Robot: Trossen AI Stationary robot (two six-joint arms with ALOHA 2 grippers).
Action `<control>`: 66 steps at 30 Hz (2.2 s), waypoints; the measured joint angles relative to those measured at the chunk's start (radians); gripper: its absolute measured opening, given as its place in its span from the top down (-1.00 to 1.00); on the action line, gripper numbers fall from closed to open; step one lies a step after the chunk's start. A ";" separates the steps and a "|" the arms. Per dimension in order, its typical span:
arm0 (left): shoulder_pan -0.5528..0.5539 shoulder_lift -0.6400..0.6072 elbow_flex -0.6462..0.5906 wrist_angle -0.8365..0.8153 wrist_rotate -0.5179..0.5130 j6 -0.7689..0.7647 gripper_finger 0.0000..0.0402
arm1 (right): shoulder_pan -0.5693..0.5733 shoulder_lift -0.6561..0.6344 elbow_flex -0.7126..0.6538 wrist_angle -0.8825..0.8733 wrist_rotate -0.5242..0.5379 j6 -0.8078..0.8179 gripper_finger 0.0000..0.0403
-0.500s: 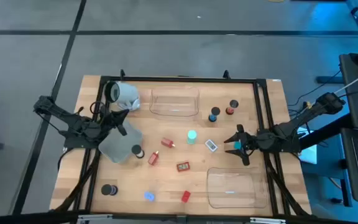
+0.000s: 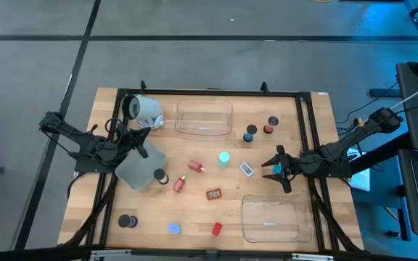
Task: Pick & Place Office items
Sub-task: Put the orange hourglass into the bottom transparent bin
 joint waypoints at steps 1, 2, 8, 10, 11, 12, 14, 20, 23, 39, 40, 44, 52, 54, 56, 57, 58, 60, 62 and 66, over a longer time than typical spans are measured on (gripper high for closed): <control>0.000 0.000 0.000 0.000 0.000 0.000 0.98 | 0.000 0.000 0.000 0.000 0.000 0.007 -0.12; 0.000 0.000 0.000 0.000 0.000 0.000 0.98 | 0.000 0.000 0.000 0.000 0.000 0.024 -0.12; 0.000 0.000 0.000 0.000 -0.003 0.008 0.98 | 0.000 0.000 0.000 0.000 0.000 0.108 -0.12; 0.000 0.000 0.000 0.000 -0.006 0.035 0.98 | 0.000 0.000 0.000 0.000 0.005 0.108 -0.12; 0.000 0.000 0.000 0.000 -0.004 0.047 0.98 | 0.000 0.000 0.000 0.000 0.005 0.108 -0.12; 0.000 0.000 0.000 0.000 -0.001 0.053 0.98 | 0.000 0.000 0.000 0.001 0.005 0.108 -0.12; 0.000 0.000 0.000 0.000 0.010 0.051 0.98 | 0.000 0.000 0.000 0.006 0.008 0.108 -0.12; 0.000 0.000 0.000 0.001 0.017 0.045 0.98 | 0.000 0.000 0.000 0.058 0.094 0.125 -0.12; 0.000 0.000 0.000 0.001 0.015 0.045 0.98 | 0.000 0.000 0.000 0.084 0.121 0.211 -0.12; 0.000 0.000 0.000 0.001 0.097 0.044 0.98 | 0.000 0.000 0.000 0.091 0.328 0.253 -0.12; 0.000 0.000 0.000 0.001 0.105 0.044 0.98 | 0.000 0.000 0.000 0.091 0.342 0.253 -0.12; 0.000 0.000 0.000 0.001 0.143 0.044 0.98 | 0.000 0.000 0.000 0.091 0.372 0.252 -0.14; 0.000 0.000 0.000 0.001 0.122 0.092 0.98 | -0.001 0.000 0.000 0.091 0.404 0.249 -0.42; 0.000 0.000 0.000 0.001 0.122 0.111 0.98 | -0.005 0.000 0.000 0.091 0.448 0.230 -0.49; 0.000 0.000 0.000 0.001 0.122 0.093 0.98 | -0.019 0.000 0.000 0.091 0.462 0.230 -0.55; 0.000 0.000 0.000 0.001 0.122 0.081 0.98 | -0.029 0.000 0.000 0.091 0.459 0.234 -0.57; 0.000 0.000 0.000 0.001 0.121 0.069 0.98 | -0.040 -0.001 0.003 0.088 0.447 0.235 -0.58; 0.000 0.000 0.000 0.001 0.113 0.063 0.98 | -0.064 -0.003 0.021 0.088 0.419 0.225 -0.60; 0.000 0.000 0.000 0.001 0.099 0.067 0.97 | -0.088 -0.003 0.049 0.085 0.390 0.178 -0.61; 0.000 0.000 0.000 0.001 0.116 0.067 0.88 | -0.138 -0.003 0.130 0.014 0.351 0.091 -0.61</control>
